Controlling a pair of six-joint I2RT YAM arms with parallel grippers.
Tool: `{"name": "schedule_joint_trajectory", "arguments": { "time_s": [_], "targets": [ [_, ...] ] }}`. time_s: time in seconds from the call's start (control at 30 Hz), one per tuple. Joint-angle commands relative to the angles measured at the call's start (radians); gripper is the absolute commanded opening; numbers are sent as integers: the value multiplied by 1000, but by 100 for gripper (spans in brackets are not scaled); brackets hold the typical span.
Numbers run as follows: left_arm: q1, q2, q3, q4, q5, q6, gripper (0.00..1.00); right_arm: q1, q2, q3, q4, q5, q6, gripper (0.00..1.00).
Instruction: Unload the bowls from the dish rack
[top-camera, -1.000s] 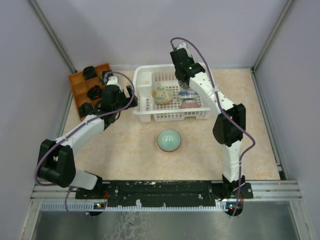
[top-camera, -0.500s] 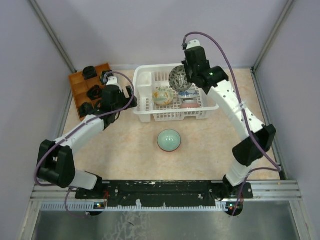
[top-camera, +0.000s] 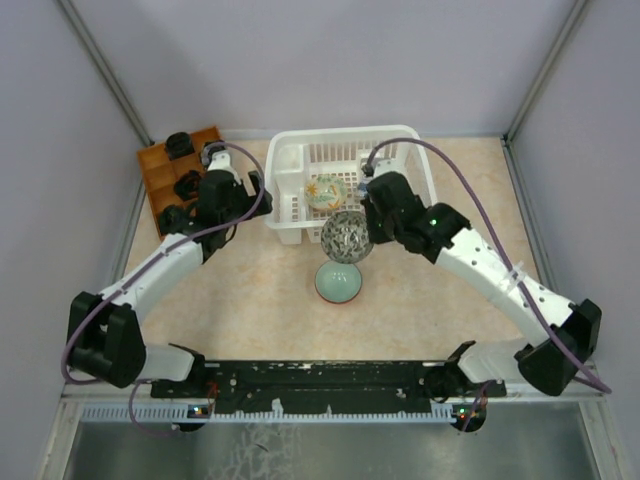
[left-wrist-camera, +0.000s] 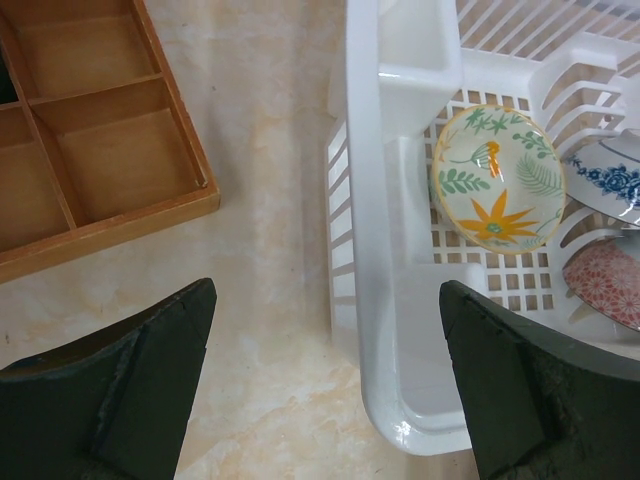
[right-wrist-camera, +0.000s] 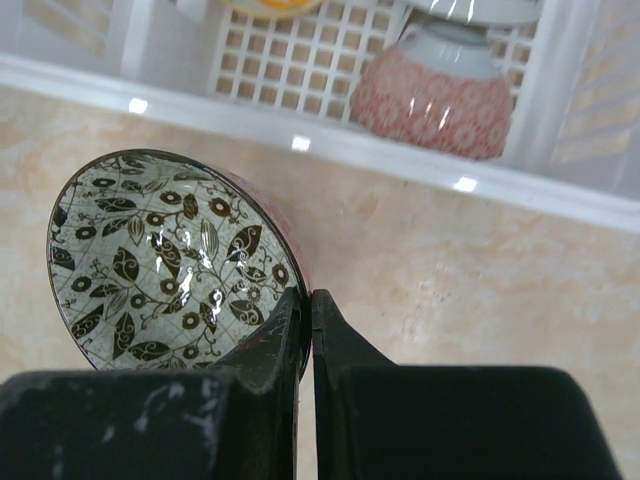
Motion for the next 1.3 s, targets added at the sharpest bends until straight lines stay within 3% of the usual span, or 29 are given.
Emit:
{"name": "schedule_joint_trajectory", "arguments": {
  "time_s": [0.0,0.3,1.27],
  "targets": [
    [3,-57,-4,-11,28,3,99,36,-127,-130,104,-14,165,0],
    [3,-102,-17,-26,31,-2,99,56,-193,-328,199,-61,272,0],
    [2,-126,-23,-26,17,15,99,70,-24,-435,362,-126,345,0]
  ]
}}
